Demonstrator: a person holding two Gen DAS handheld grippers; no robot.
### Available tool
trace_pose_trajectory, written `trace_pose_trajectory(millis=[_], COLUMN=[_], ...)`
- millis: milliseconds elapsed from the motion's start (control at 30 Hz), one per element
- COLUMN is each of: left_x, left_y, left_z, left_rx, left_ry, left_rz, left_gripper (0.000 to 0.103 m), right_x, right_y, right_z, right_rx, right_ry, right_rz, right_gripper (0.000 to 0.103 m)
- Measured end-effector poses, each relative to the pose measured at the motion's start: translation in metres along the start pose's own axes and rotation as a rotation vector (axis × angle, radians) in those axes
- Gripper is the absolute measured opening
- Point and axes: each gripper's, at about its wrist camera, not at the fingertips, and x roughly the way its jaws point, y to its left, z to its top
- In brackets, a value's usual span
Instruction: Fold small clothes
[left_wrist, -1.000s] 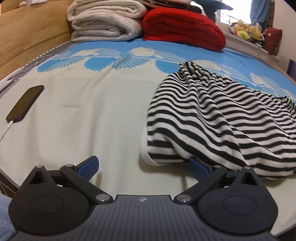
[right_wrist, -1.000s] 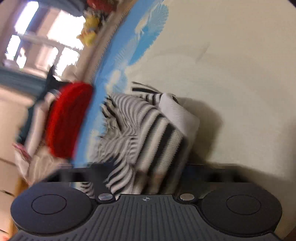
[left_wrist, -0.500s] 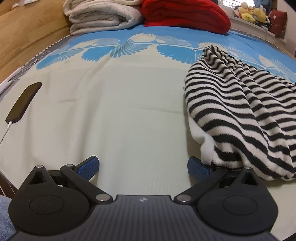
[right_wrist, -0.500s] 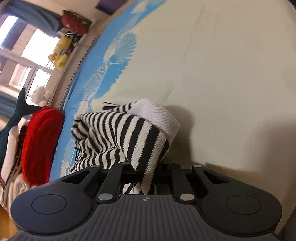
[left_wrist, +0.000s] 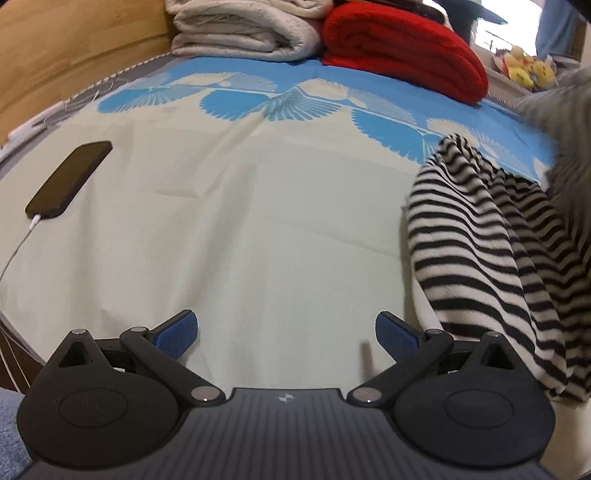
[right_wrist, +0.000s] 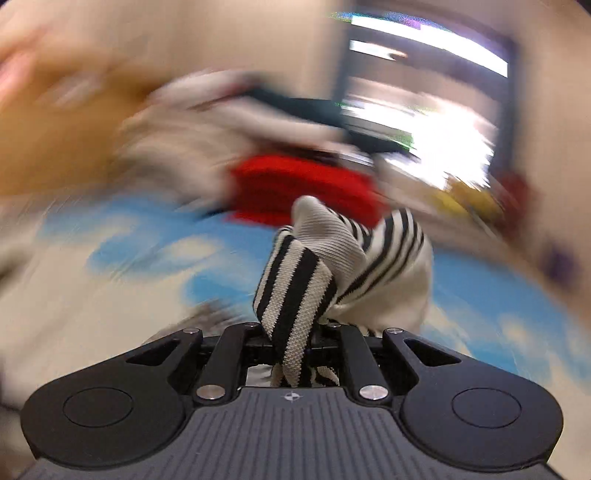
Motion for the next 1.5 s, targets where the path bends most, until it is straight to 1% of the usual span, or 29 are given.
trace_pose_trajectory(millis=[67, 133, 167, 233, 300, 367, 400, 433, 467, 500, 533, 567, 600, 667, 700, 733, 800, 867, 900, 967, 1033, 1067, 1133, 1200, 1267, 1333, 1367, 1467, 1500], left_x=[-0.002, -0.004, -0.005, -0.007, -0.008, -0.007, -0.007, -0.008, -0.009, -0.011, -0.014, -0.017, -0.021, -0.032, -0.039, -0.045, -0.058, -0.065, -0.065, -0.061, -0.048, -0.038, -0.017, -0.005, -0.001, -0.003, -0.004, -0.008, -0.011], left_y=[0.003, 0.003, 0.003, 0.003, 0.003, 0.005, 0.006, 0.007, 0.008, 0.010, 0.011, 0.013, 0.015, 0.017, 0.018, 0.018, 0.016, 0.008, 0.002, -0.010, -0.024, -0.033, -0.042, -0.031, -0.022, -0.019, -0.017, -0.014, -0.013], left_z=[0.000, -0.002, -0.003, -0.004, -0.004, -0.003, -0.002, -0.002, -0.001, -0.001, 0.000, 0.000, 0.001, 0.001, 0.000, -0.001, -0.003, -0.003, -0.002, -0.002, -0.004, -0.006, -0.009, -0.007, -0.003, -0.003, -0.004, -0.007, -0.009], left_rx=[-0.002, 0.006, 0.011, 0.014, 0.009, -0.008, -0.019, -0.029, -0.040, -0.052, -0.067, -0.079, -0.091, -0.108, -0.113, -0.116, -0.110, -0.080, -0.056, -0.031, 0.009, 0.049, 0.099, 0.003, -0.036, -0.038, -0.036, -0.025, -0.018], left_ry=[0.000, 0.000, 0.000, -0.001, 0.001, 0.002, 0.001, -0.001, -0.006, -0.013, -0.026, -0.040, -0.056, -0.098, -0.123, -0.146, -0.208, -0.244, -0.242, -0.213, -0.143, -0.093, 0.000, 0.059, 0.063, 0.037, 0.033, 0.020, 0.015], left_rz=[-0.002, -0.004, -0.005, -0.009, -0.015, -0.020, -0.024, -0.028, -0.032, -0.038, -0.052, -0.069, -0.088, -0.147, -0.190, -0.229, -0.324, -0.378, -0.402, -0.436, -0.422, -0.377, -0.268, -0.258, -0.244, -0.198, -0.198, -0.203, -0.201], left_gripper=[0.103, 0.103, 0.103, 0.103, 0.103, 0.103, 0.103, 0.103, 0.103, 0.103, 0.103, 0.103, 0.103, 0.103, 0.103, 0.103, 0.103, 0.103, 0.103, 0.103, 0.098, 0.090, 0.090, 0.094, 0.096, 0.097, 0.097, 0.098, 0.098], right_x=[0.009, 0.018, 0.021, 0.017, 0.014, 0.008, 0.004, 0.001, -0.001, -0.005, -0.012, -0.015, -0.017, -0.027, -0.032, -0.039, -0.050, -0.065, -0.066, -0.066, -0.064, -0.065, -0.062, -0.054, -0.051, -0.054, -0.062, -0.095, -0.102], right_y=[0.053, 0.085, 0.094, 0.103, 0.098, 0.091, 0.088, 0.085, 0.079, 0.079, 0.078, 0.075, 0.072, 0.058, 0.046, 0.036, 0.014, -0.002, -0.009, -0.020, -0.030, -0.033, -0.031, -0.018, -0.001, 0.009, 0.010, -0.005, -0.013], right_z=[-0.021, -0.041, -0.050, -0.052, -0.041, -0.033, -0.027, -0.027, -0.026, -0.027, -0.026, -0.026, -0.025, -0.025, -0.022, -0.021, -0.017, -0.022, -0.025, -0.035, -0.048, -0.055, -0.071, -0.081, -0.085, -0.091, -0.089, -0.064, -0.055], right_rx=[-0.161, -0.239, -0.247, -0.278, -0.226, -0.153, -0.111, -0.077, -0.031, 0.010, 0.028, 0.042, 0.069, 0.150, 0.196, 0.228, 0.255, 0.256, 0.254, 0.266, 0.319, 0.343, 0.360, 0.307, 0.246, 0.224, 0.212, 0.227, 0.242], right_ry=[0.073, 0.157, 0.172, 0.144, 0.152, 0.167, 0.174, 0.173, 0.167, 0.161, 0.157, 0.152, 0.147, 0.128, 0.102, 0.072, 0.032, 0.032, 0.044, 0.083, 0.129, 0.152, 0.195, 0.266, 0.326, 0.377, 0.351, 0.171, 0.115], right_rz=[0.111, 0.173, 0.170, 0.135, 0.143, 0.189, 0.247, 0.310, 0.382, 0.424, 0.443, 0.454, 0.463, 0.474, 0.454, 0.407, 0.274, 0.160, 0.097, -0.032, -0.098, -0.100, -0.029, 0.081, 0.177, 0.215, 0.206, 0.194, 0.158], right_gripper=[0.012, 0.013, 0.013, 0.017, 0.022, 0.029, 0.041, 0.061, 0.067, 0.076, 0.079, 0.079, 0.079, 0.074, 0.063, 0.058, 0.057, 0.054, 0.050, 0.039, 0.010, 0.008, 0.008, 0.008, 0.006, 0.006, 0.006, 0.006, 0.006])
